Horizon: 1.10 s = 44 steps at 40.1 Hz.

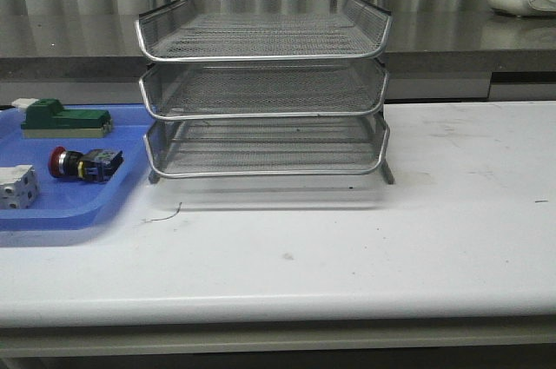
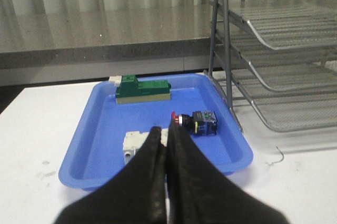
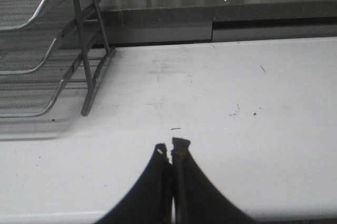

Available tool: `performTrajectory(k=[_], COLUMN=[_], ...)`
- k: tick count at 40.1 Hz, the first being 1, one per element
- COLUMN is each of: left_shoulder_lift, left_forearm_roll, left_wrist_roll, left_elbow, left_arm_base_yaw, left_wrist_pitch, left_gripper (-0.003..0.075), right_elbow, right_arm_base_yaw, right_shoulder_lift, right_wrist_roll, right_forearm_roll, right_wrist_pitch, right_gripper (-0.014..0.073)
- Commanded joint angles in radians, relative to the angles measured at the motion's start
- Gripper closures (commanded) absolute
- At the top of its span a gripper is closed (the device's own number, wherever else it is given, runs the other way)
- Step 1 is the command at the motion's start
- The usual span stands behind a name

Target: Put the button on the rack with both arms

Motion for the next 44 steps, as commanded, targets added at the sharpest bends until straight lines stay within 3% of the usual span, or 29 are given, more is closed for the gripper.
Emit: performTrajectory(k=[1,4,8,17,24,31,39,42,44], left_shoulder_lift=[-0.02,-0.02,-0.02,0.074,0.306,0.474,0.5,0.5,0.5], left_forearm_roll=[0.0,0.0,0.0,0.0,0.0,0.002,0.002,0.002,0.002], left_wrist_roll=[-0.007,-0.007,-0.007,-0.007,-0.007,0.004,0.004,0.004,0.004], left_elbow=[0.01,0.006,-0.034,-0.258,-0.443,-0.52,-0.525,-0.525,-0.525], left_arm_base_yaw=[0.001,0.001,0.001,0.001,0.001,0.001,0.001,0.001,0.001], left_wrist_pitch=[-0.189,-0.315,-0.371,-0.172,0.031,0.057,0.062,0.062,0.062], left_gripper=[0.0739,0.0739,0.0739,0.0739,0.0739,0.0739,0.0736,0.0696,0.0616], right_elbow=[-0.01,-0.038,-0.11,-0.358,-0.53,-0.582,-0.582,-0.582,-0.582], right_arm_base_yaw=[-0.004,-0.004,-0.004,-0.004,-0.004,-0.004,-0.004,-0.004,-0.004], right_shoulder_lift=[-0.016,-0.016,-0.016,0.057,0.268,0.426,0.446,0.446,0.446], right_wrist_roll=[-0.003,-0.003,-0.003,-0.003,-0.003,-0.003,-0.003,-0.003,-0.003], right_forearm_roll=[-0.011,-0.011,-0.011,-0.011,-0.011,-0.011,-0.011,-0.011,-0.011], right_wrist_pitch=[-0.153,-0.182,-0.174,0.044,0.193,0.192,0.182,0.182,0.182], right_gripper=[0.0653,0.0653,0.0653,0.0653,0.0653,0.0653,0.0639,0.0573,0.0487])
